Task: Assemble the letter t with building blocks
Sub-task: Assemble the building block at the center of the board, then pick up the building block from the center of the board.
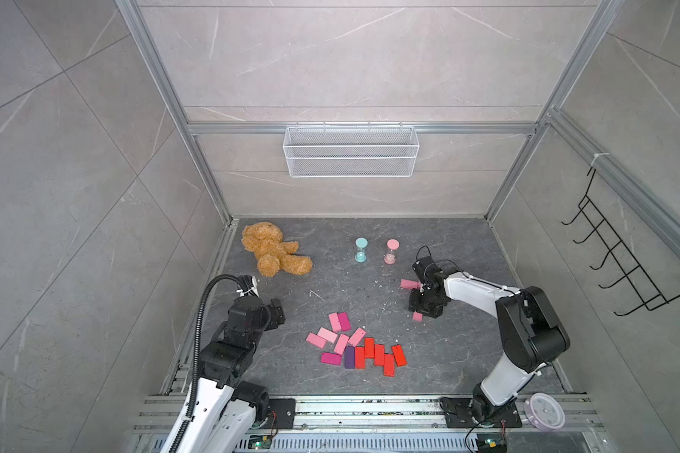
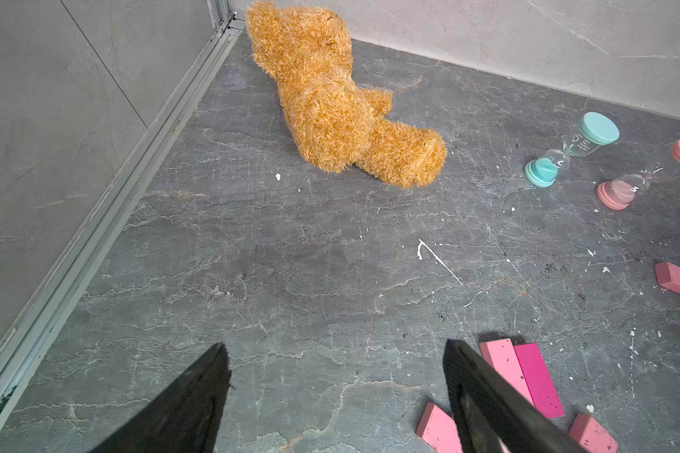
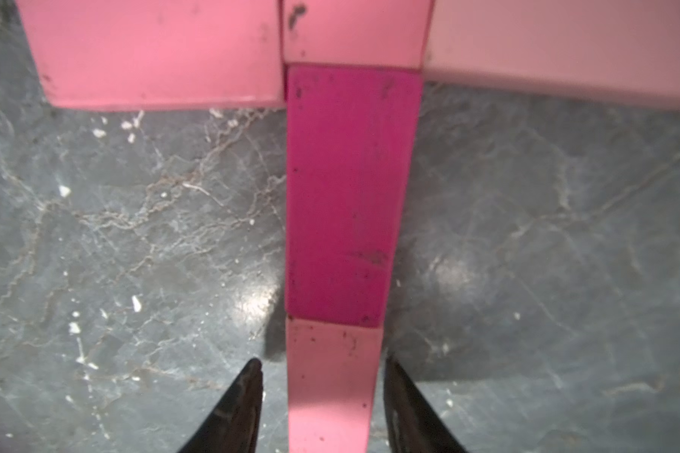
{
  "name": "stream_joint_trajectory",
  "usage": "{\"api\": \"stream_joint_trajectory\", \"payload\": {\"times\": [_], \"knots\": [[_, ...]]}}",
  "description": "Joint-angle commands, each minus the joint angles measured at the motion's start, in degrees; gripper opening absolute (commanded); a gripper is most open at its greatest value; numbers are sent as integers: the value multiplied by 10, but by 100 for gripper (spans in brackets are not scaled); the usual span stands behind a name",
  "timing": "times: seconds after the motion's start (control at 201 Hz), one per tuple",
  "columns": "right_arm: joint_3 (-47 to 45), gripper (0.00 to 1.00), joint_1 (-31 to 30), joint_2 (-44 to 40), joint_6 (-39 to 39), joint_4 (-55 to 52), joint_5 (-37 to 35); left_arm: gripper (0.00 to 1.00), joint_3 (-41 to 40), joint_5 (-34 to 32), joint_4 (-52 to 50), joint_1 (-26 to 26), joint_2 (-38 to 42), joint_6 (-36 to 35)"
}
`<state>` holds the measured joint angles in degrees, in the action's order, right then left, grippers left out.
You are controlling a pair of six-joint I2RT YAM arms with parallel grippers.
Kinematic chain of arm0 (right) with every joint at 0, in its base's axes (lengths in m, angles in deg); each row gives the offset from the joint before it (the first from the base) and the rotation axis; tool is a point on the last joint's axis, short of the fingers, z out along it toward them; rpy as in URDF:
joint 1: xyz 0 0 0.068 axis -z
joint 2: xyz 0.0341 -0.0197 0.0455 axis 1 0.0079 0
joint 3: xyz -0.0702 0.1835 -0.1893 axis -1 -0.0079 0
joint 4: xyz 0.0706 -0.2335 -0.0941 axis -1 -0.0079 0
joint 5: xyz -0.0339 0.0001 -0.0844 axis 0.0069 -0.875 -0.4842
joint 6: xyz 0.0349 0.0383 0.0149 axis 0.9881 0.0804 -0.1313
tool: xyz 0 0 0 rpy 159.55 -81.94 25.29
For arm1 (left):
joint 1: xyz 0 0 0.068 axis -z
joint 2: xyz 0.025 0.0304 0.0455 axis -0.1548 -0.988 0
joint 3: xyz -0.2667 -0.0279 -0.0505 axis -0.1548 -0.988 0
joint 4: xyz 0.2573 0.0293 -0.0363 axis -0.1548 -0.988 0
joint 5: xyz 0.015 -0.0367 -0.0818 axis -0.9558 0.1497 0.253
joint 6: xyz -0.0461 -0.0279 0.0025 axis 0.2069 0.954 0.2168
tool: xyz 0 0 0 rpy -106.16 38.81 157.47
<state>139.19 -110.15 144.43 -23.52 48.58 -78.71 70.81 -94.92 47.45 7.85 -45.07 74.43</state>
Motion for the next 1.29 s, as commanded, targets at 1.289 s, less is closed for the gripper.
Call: {"api": "stream_joint_trajectory", "payload": {"times": [1.289], "knots": [[-173,52,-328,-183,-3,-34,-20,88,16,-13,-5,2,-2,-1]]}}
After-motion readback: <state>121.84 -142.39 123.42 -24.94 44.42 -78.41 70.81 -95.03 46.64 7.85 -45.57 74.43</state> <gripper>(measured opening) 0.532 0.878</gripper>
